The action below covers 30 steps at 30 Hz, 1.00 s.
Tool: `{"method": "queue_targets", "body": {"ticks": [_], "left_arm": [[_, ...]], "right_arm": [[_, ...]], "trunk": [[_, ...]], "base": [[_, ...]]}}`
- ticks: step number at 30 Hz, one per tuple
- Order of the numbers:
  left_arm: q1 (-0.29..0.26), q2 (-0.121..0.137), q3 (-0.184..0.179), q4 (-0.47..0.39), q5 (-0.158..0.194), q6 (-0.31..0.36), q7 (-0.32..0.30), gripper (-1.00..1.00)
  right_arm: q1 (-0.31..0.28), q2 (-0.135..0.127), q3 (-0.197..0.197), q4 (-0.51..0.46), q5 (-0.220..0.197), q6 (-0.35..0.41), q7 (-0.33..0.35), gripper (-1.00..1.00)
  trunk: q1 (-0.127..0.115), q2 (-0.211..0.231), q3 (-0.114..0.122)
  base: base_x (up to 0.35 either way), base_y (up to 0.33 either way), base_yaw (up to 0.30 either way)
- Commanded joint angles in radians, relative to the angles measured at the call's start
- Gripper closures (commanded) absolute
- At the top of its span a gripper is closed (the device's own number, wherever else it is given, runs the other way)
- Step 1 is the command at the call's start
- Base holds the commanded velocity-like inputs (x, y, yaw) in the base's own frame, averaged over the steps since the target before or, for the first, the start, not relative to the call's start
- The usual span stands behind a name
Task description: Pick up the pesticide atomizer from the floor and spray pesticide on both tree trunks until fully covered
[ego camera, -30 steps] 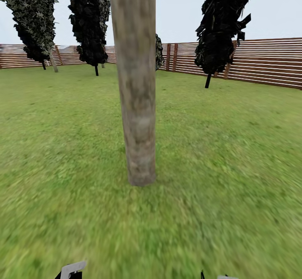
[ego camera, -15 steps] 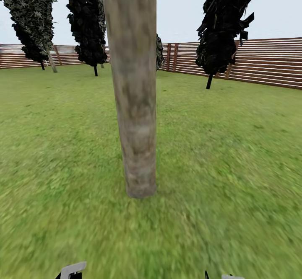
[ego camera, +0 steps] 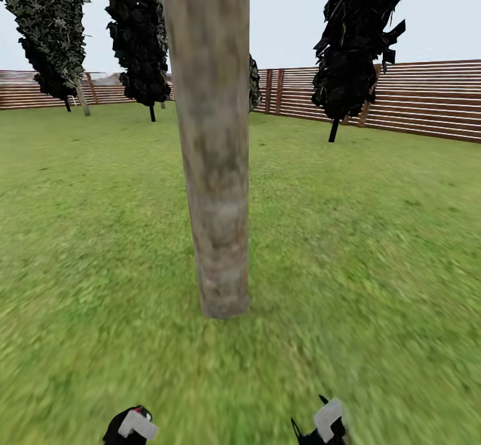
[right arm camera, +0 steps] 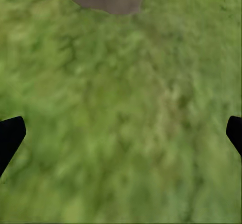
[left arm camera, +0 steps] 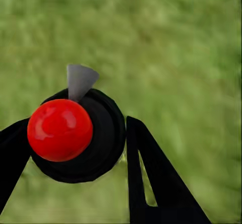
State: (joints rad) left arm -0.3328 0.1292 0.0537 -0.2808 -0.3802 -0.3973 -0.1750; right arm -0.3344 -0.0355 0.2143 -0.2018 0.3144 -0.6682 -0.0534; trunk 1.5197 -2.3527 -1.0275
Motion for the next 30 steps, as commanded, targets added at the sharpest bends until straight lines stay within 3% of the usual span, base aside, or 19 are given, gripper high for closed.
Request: {"method": "queue_targets", "body": {"ticks": [1,3,6,8,10,11,12,16,22,30], "left_arm": [[-0.026,0.01,0.006,0.0,-0.032,0.003,-0.087,1.0],[-0.08,0.03,0.004,0.0,-0.076,0.033,-0.24,1.0],[-0.15,0.051,0.002,-0.001,-0.119,0.116,-0.429,1.0],[-0.184,0.057,0.001,-0.001,-0.14,0.148,-0.507,1.0],[-0.236,0.061,-0.003,-0.001,-0.185,0.171,-0.614,1.0],[-0.249,0.062,-0.003,-0.001,-0.199,0.174,-0.641,1.0],[-0.297,0.062,-0.004,-0.001,-0.258,0.186,-0.743,1.0],[-0.355,0.061,-0.004,-0.002,-0.347,0.227,-0.892,1.0],[-0.355,0.036,-0.013,-0.03,-0.386,0.232,-0.923,1.0],[-0.354,0.082,-0.007,-0.057,-0.358,0.229,-0.878,1.0]], "right_arm": [[-0.01,-0.001,0.011,-0.031,0.036,0.051,0.041,-1.0],[-0.035,-0.002,0.017,-0.095,0.08,0.174,0.167,-1.0],[-0.068,-0.003,0.021,-0.186,0.104,0.304,0.367,-1.0],[-0.084,-0.003,0.021,-0.226,0.109,0.333,0.46,-1.0],[-0.11,-0.003,0.022,-0.276,0.112,0.352,0.585,-1.0],[-0.117,-0.003,0.022,-0.288,0.112,0.356,0.615,-1.0],[-0.145,-0.002,0.021,-0.33,0.113,0.366,0.721,-1.0],[-0.184,-0.001,0.021,-0.373,0.114,0.371,0.833,-1.0],[-0.19,0.002,0.018,-0.357,0.117,0.375,0.868,-1.0],[-0.189,-0.01,0.023,-0.391,0.12,0.378,0.842,-1.0]], "trunk": [[0.0,0.0,-0.001],[0.0,0.0,-0.001],[0.0,0.0,-0.001],[0.0,0.0,-0.001],[0.0,0.0,-0.001],[0.0,0.0,-0.001],[0.0,0.0,-0.001],[0.0,0.0,-0.001],[0.0,0.0,-0.001],[0.0,0.0,-0.001]], "base": [[0.0,0.0,0.0],[0.0,0.0,0.0],[0.0,0.0,0.0],[0.0,0.0,0.0],[0.0,0.0,0.0],[0.0,0.0,0.0],[0.0,0.0,0.0],[0.0,0.0,0.0],[0.0,0.0,0.0],[0.0,0.0,0.0]]}}
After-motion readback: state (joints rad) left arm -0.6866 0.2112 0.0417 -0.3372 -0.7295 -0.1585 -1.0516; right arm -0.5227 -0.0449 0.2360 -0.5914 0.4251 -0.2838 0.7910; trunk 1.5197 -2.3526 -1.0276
